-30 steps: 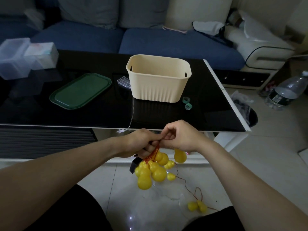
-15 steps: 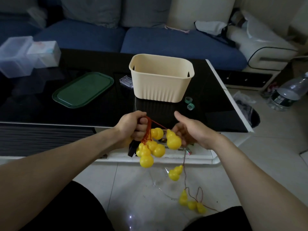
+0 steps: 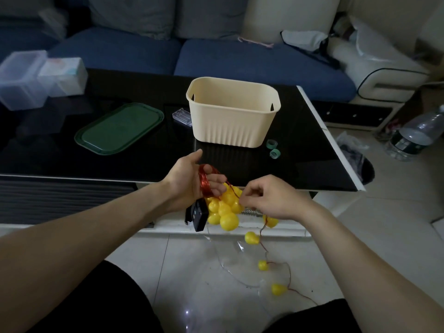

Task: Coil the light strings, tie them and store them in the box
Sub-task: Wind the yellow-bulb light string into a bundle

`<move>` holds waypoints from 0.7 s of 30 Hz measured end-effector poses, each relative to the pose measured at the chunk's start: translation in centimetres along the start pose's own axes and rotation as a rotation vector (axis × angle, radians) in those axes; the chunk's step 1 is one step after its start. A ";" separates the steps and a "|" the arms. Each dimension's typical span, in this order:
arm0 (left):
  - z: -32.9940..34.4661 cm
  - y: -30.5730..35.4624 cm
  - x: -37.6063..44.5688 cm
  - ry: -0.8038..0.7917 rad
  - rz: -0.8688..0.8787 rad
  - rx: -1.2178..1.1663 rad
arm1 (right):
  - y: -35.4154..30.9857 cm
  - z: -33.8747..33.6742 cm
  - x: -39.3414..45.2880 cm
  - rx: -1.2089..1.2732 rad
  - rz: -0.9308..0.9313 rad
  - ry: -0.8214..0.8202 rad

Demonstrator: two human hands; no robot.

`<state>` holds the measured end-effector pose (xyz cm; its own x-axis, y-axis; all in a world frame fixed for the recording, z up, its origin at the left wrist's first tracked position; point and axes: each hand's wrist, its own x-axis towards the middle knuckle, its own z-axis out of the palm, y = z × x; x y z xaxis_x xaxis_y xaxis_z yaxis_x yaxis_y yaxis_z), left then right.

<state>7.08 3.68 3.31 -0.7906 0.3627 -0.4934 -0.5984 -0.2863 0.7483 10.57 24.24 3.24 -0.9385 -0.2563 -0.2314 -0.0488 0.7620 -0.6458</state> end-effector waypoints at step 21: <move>1.8 -3.2 -0.2 -0.308 -0.061 0.400 | -2.8 0.3 -1.2 -0.082 -0.197 0.112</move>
<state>9.43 6.12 1.83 -0.6446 0.6300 -0.4331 -0.4979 0.0840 0.8632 11.97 22.23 5.07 -0.9399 -0.3408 -0.0211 -0.2586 0.7508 -0.6078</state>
